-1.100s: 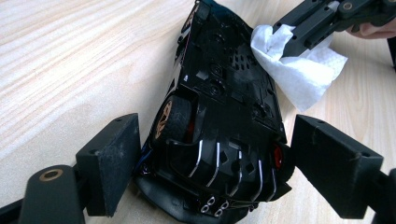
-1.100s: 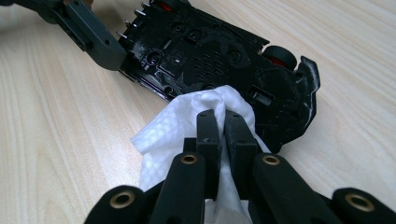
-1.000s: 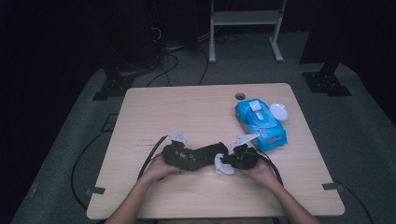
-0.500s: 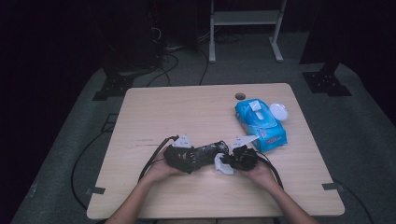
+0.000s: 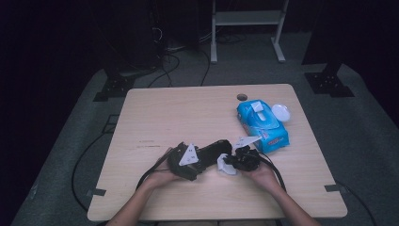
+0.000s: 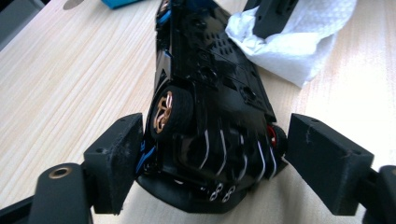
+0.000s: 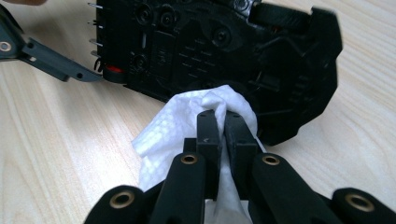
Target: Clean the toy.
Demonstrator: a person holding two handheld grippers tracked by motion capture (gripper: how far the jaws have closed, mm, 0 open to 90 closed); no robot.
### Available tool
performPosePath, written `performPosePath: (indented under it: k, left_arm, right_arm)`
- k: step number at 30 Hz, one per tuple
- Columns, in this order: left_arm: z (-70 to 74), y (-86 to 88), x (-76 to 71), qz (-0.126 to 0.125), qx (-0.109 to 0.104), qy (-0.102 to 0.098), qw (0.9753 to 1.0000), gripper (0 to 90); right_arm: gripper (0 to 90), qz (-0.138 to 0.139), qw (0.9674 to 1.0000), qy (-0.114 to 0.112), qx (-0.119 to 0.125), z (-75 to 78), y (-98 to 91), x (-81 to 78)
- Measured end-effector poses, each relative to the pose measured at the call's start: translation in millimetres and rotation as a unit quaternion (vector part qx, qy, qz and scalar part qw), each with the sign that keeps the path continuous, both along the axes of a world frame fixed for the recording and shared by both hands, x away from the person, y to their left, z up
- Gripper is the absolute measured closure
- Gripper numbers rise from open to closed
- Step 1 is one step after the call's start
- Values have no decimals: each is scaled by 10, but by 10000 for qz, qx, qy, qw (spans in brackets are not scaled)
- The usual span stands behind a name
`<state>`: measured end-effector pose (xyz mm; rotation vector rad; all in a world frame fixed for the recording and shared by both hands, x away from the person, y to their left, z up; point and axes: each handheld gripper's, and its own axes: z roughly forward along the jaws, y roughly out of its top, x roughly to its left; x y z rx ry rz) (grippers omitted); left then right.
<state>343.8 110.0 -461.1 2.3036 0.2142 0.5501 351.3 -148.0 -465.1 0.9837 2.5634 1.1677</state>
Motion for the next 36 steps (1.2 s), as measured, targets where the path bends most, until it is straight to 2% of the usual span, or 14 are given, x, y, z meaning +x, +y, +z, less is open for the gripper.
performPosePath:
  k: [3, 4, 6, 7, 9, 14, 16, 19, 21, 24, 27, 32, 35, 36]
  left_arm:
    - [9, 7, -25, -45, -72, -69, 9999, 226]
    - [23, 21, -31, -57, -189, -111, 9997, 253]
    - [63, 46, -35, -98, -392, -160, 9991, 359]
    - [72, 50, -33, -113, -417, -169, 9989, 391]
    - [46, 32, -33, -90, -462, -98, 9988, 413]
    - [0, -23, -27, -193, -418, 150, 9988, 473]
    - [-17, -30, -18, -148, -439, 221, 9987, 515]
    - [-16, 11, 18, -48, -575, 353, 9977, 548]
    - [-20, 40, 36, 0, -707, 452, 9965, 560]
    - [-27, 57, 45, 25, -768, 467, 9960, 563]
    - [-32, 68, 61, 38, -836, 529, 9951, 564]
    - [-31, 85, 74, -12, -836, 540, 9950, 564]
    - [-36, 110, 86, 5, -918, 604, 9939, 566]
    - [-38, 115, 90, 21, -952, 635, 9934, 566]
  right_arm:
    - [856, -36, 10000, 23, -13, -10, -4, 5]
    - [856, -33, 10000, 57, 8, -14, -6, 8]
    - [856, -31, 10000, 61, -16, -30, -11, 15]
    - [856, -32, 10000, 66, -37, -37, -9, 17]
    - [855, -36, 9999, 101, -28, -47, -2, 20]
    - [855, 1, 9999, 117, -42, -54, 5, 24]
    - [855, 41, 9999, 134, -24, -44, -1, 23]
    - [856, 118, 9997, 181, 132, 0, -19, 10]
    - [856, 227, 9992, 162, 290, 82, -25, -21]
    - [856, 305, 9984, 31, 472, 254, -18, -79]
    - [856, 386, 9964, -313, 680, 458, 77, -116]
    - [857, 603, 9952, -668, 393, 518, 384, -47]
    - [856, 632, 9951, -721, 252, 483, 514, 41]
    - [856, 627, 9953, -679, 281, 469, 536, 63]
